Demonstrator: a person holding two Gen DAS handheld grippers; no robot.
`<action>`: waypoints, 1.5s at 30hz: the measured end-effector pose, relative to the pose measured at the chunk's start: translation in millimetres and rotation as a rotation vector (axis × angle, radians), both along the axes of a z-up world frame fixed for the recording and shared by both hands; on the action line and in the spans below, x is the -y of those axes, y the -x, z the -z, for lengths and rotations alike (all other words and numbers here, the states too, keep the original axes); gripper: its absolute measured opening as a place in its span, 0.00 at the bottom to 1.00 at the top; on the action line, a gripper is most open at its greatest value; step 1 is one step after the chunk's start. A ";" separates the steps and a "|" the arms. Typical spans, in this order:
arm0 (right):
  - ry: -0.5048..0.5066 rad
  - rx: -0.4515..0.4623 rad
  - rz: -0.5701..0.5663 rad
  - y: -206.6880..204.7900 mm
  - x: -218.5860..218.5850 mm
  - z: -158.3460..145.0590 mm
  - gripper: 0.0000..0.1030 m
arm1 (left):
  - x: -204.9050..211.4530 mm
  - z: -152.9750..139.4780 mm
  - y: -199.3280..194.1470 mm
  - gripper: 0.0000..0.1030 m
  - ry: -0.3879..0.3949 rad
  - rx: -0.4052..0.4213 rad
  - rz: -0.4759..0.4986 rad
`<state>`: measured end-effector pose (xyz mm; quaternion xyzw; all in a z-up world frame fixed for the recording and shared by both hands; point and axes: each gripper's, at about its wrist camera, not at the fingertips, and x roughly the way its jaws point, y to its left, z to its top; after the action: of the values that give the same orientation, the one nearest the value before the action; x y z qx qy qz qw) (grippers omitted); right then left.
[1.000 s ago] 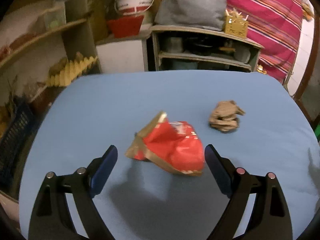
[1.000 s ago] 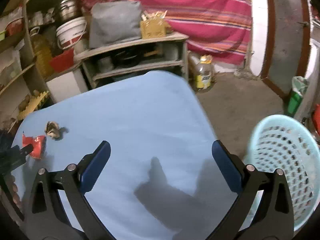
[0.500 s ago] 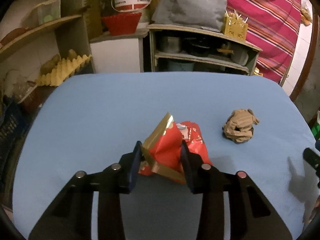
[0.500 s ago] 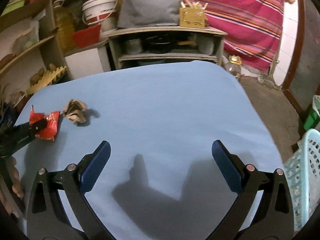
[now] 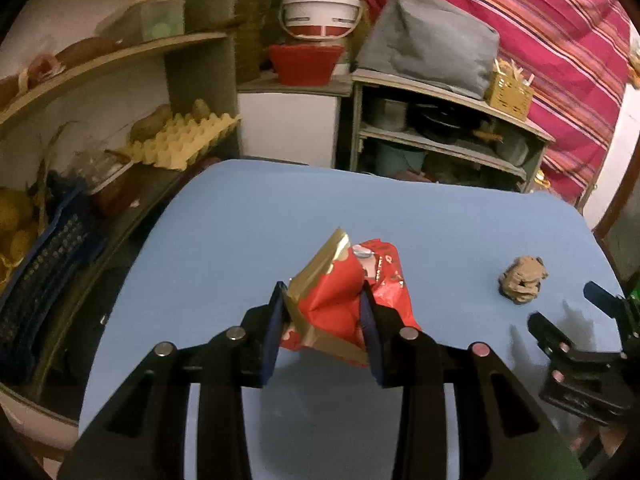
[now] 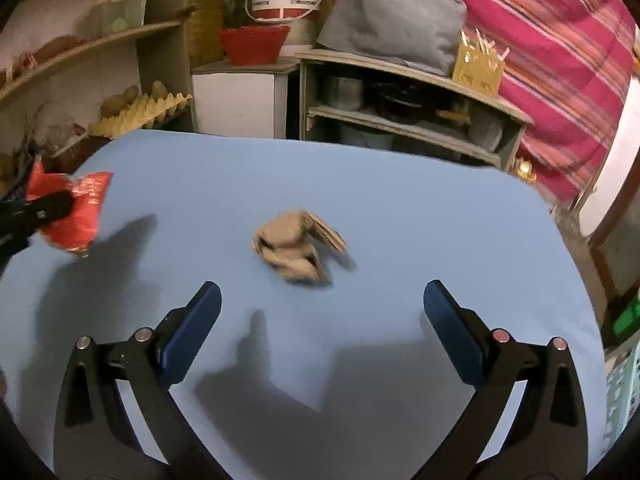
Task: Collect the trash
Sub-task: 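Grasp the red foil packet with the left tool while the right tool grasps the brown paper, then carry the crumpled brown paper over the basket and open the right tool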
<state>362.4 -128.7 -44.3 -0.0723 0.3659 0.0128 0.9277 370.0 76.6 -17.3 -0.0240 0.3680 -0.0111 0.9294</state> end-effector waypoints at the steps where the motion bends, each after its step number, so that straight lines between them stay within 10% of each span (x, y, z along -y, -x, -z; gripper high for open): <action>1: 0.002 -0.003 0.011 -6.2 -2.1 1.5 0.96 | -2.0 -1.1 0.1 0.35 -0.003 0.001 -0.003; 8: -0.014 -0.048 0.073 -41.3 -1.1 11.2 0.94 | -15.5 -3.0 -0.9 0.35 0.015 -0.012 -0.013; 18: -0.049 -0.111 0.054 -48.2 9.9 15.2 0.53 | -17.8 -13.6 6.7 0.35 0.017 0.013 -0.010; 45: -0.065 0.032 0.123 140.2 169.6 -57.6 0.50 | 75.9 -36.3 69.6 0.35 -0.020 0.070 0.137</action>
<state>222.2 -298.3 13.3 -0.0200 0.3542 -0.0335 0.9343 300.5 0.7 19.0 0.0108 0.3362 -0.0716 0.9390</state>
